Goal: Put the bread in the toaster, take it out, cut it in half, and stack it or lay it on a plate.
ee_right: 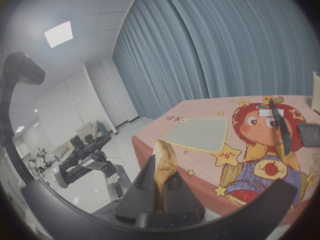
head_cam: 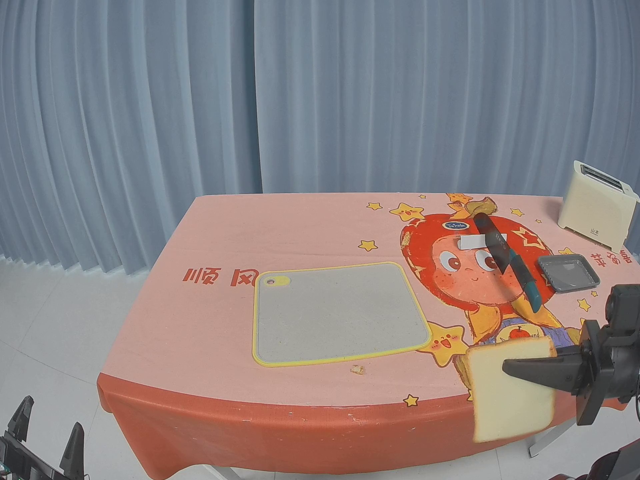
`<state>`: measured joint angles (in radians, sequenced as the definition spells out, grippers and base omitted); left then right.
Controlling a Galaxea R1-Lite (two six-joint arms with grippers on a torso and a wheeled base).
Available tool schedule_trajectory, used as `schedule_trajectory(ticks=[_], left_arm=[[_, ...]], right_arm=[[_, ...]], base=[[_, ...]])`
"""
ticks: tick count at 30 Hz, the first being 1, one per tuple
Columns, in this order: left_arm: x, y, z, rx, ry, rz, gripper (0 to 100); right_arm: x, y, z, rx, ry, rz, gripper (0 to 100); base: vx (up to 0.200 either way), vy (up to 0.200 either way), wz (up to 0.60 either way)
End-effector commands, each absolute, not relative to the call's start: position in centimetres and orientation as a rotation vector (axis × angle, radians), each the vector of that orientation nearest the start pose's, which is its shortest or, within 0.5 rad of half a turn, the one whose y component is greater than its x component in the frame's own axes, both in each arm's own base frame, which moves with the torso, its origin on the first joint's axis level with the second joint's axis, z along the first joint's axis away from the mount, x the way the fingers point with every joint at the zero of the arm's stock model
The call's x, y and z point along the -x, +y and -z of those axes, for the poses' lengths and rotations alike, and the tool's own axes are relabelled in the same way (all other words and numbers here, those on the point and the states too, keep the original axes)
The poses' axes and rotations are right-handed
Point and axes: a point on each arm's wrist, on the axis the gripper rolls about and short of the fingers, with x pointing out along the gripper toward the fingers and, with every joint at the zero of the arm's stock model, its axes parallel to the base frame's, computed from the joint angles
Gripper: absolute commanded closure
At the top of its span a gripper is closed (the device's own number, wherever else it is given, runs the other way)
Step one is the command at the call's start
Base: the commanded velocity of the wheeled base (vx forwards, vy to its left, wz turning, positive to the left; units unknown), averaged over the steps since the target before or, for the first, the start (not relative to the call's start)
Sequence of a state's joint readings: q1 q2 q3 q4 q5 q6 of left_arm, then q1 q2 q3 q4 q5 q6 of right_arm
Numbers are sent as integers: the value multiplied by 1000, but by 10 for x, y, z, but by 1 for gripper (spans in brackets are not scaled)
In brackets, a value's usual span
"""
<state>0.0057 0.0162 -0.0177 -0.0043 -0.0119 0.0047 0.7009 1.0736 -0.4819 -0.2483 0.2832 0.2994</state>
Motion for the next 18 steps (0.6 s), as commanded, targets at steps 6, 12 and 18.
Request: schedule_trajectory(ticks=[6, 12, 18], left_arm=[[23, 0, -76, -5, -5, 6, 0], [23, 0, -76, -5, -5, 6, 0], [23, 0, -76, -5, -5, 6, 0]], right_arm=[[-124, 116, -191, -348, 568, -887, 100], [-125, 121, -190, -475, 622, -870, 100], [-113, 123, -174, -438, 681, -890, 100]], base=[[0, 0, 0], [0, 0, 0], [0, 0, 0]])
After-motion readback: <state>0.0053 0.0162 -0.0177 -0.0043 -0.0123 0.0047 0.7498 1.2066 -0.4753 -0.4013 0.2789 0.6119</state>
